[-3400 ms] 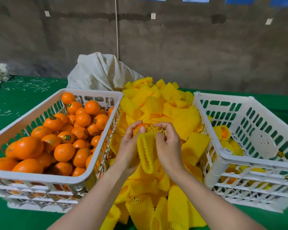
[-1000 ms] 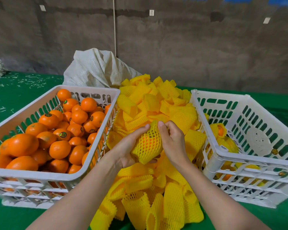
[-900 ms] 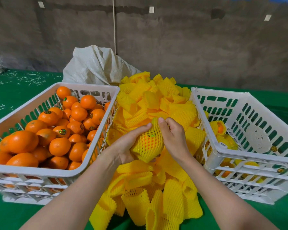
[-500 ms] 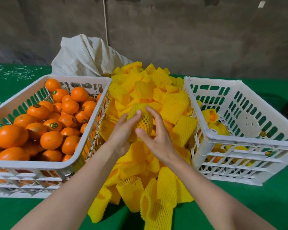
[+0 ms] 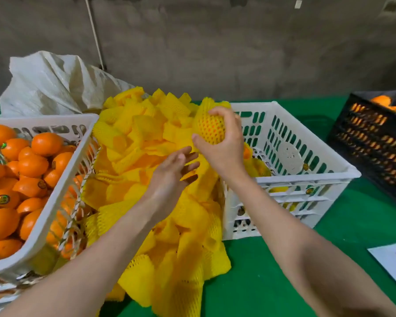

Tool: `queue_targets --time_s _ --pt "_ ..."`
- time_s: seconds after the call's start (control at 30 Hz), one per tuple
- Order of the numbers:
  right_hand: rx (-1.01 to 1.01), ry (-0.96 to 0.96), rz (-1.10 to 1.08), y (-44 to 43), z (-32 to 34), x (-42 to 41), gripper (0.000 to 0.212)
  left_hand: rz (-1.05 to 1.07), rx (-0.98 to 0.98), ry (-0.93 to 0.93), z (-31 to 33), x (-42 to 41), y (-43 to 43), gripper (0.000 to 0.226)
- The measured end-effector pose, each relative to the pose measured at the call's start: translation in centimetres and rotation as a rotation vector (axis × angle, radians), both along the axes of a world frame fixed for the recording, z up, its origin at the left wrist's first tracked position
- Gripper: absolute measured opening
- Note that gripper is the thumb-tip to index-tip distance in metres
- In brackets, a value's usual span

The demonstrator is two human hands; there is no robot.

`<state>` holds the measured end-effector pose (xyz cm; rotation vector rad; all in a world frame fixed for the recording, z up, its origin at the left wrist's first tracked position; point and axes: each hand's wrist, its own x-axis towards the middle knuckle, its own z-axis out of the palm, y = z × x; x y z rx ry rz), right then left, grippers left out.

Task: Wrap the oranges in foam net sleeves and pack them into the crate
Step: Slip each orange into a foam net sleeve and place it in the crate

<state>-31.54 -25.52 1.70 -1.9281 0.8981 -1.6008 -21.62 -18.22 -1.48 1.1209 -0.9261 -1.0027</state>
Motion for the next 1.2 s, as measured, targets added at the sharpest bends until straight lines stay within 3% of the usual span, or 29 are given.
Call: queue_targets --time_s 0.1,0.17,0.23,0.33,0.4,0.47,0.57,0.67,0.83,1.0,1.07,1.2 --pt "0.169 0.032 -0.168 -5.3 0.7 -3.8 0.046 -0.097 -0.069 -0.505 -0.3 -3.0 -1.3 0.033" --pt "0.293 0.273 -0.289 -8.9 0.2 -6.7 0.046 -0.155 -0.113 -0.793 -1.4 -4.1 -2.8 0.04" --pt "0.417 0.639 -0.353 -11.8 -0.8 -9.1 0.051 -0.208 -0.122 -1.015 -1.6 -4.8 -3.8 0.041" --pt "0.498 1.25 -0.34 -14.2 -3.2 -11.0 0.063 -0.182 -0.157 -1.136 -1.5 -5.1 -4.7 0.036" --pt "0.51 1.469 -0.266 -14.6 -4.5 -11.0 0.059 -0.187 -0.175 -1.171 -1.4 -4.7 -4.9 0.032" --pt "0.534 1.562 -0.162 -15.0 -5.4 -10.7 0.061 -0.206 -0.186 -1.174 -1.2 -4.4 -5.0 0.03" --pt "0.638 1.564 -0.091 -15.6 -5.9 -10.6 0.087 -0.221 -0.169 -1.171 -1.3 -4.3 -4.9 0.03" --pt "0.614 1.492 -0.206 -15.1 -5.7 -10.2 0.096 -0.22 -0.158 -1.146 -1.5 -4.5 -4.4 0.033" --pt "0.089 0.764 -0.41 -12.2 -3.3 -9.3 0.055 -0.28 -0.12 -1.1 -2.4 -5.1 -2.3 0.046" --pt "-0.118 0.399 -0.316 -7.5 -1.9 -6.6 0.03 -0.093 -0.071 -1.094 -1.5 -1.5 0.0 0.04" --pt "-0.17 0.371 -0.194 -4.6 -1.7 -4.3 0.026 0.04 -0.018 -1.048 -0.8 1.2 1.0 0.036" --pt "-0.071 0.551 0.189 0.4 -2.2 0.4 0.021 0.247 0.098 -0.894 0.1 6.7 3.4 0.032"
